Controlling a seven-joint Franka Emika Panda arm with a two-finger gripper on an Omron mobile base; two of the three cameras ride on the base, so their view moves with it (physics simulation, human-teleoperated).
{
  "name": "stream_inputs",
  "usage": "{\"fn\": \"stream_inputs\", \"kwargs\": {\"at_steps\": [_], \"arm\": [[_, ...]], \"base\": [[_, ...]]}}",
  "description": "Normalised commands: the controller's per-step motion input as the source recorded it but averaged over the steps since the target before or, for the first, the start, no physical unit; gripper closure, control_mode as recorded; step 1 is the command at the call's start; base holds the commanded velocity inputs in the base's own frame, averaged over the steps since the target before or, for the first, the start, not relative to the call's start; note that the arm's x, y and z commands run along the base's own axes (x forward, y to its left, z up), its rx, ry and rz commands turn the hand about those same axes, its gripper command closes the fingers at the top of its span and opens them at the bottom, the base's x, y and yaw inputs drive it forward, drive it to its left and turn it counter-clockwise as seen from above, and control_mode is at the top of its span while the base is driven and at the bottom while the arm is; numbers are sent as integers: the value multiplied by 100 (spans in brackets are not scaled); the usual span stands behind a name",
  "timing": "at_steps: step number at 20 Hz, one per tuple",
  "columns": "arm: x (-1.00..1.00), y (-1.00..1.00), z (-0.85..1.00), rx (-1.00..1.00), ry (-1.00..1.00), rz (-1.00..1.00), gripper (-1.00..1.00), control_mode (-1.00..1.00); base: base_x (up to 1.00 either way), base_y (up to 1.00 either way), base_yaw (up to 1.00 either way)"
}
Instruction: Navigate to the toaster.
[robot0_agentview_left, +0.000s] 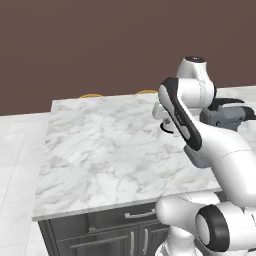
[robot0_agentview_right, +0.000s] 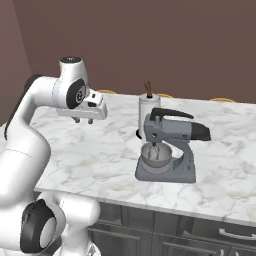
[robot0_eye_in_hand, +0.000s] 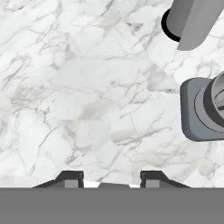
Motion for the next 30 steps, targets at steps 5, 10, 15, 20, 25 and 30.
{"fn": "stream_inputs", "kwargs": {"at_steps": [5,10,15,20,25,30], "arm": [[-52,0,0,0,-1,0,-100,-100],[-83,0,0,1,-2,0,-100,-100],[-87,0,0,2,-3,0,-100,-100],[-68,0,0,0,0,0,-100,-100],[-17,0,0,0,0,0,-100,-100],[0,0,0,0,0,0,-100,100]], "base": [[0,0,0],[0,0,0],[0,0,0],[0,0,0],[0,0,0],[-10,0,0]]}}
